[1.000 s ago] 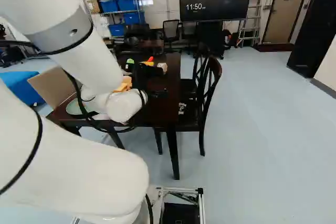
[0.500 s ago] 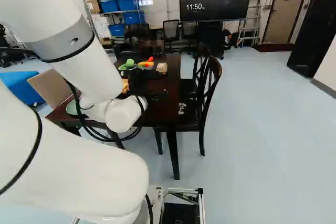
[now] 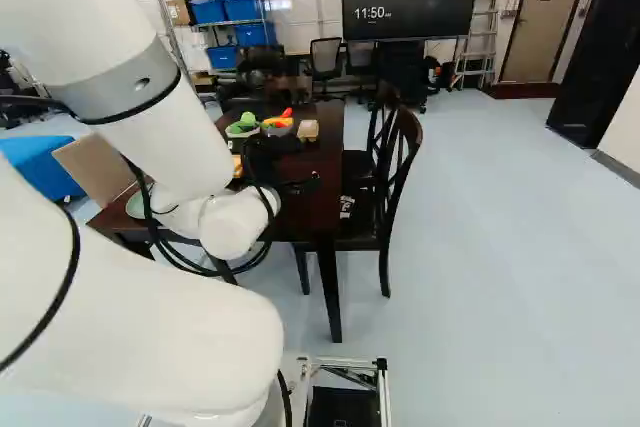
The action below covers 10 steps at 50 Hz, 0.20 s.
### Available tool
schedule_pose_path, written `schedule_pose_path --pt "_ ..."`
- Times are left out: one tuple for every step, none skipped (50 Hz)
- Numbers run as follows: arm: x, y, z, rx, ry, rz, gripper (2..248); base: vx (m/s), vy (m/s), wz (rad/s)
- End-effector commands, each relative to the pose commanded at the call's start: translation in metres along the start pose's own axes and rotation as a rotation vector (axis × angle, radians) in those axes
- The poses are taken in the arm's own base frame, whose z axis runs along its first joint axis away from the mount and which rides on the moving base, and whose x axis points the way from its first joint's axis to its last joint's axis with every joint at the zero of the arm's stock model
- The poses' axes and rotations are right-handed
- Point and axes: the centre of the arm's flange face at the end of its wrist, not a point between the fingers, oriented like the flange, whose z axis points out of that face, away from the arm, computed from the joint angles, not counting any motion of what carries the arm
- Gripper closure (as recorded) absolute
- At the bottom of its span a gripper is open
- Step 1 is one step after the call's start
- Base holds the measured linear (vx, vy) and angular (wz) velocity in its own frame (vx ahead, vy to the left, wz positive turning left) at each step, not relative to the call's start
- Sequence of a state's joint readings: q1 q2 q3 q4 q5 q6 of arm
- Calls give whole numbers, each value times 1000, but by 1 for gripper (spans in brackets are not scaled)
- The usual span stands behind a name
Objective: Move the croissant to the empty plate
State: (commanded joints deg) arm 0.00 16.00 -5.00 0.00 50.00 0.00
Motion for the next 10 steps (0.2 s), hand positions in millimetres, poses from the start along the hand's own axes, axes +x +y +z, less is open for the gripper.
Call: schedule_pose_path --pt "0 0 0 0 0 0 3 0 0 0" --pt "0 0 0 0 0 0 3 0 0 0" --pt "0 0 0 0 0 0 3 0 0 0" --pt "0 0 0 0 0 0 3 0 0 0" --pt "0 0 0 0 0 0 3 0 0 0" --pt "0 0 0 0 0 0 3 0 0 0" --pt "0 0 0 0 0 0 3 0 0 0" --pt "0 0 0 0 0 0 3 0 0 0" --pt "0 0 0 0 0 0 3 0 0 0" --pt "0 0 0 0 0 0 3 0 0 0"
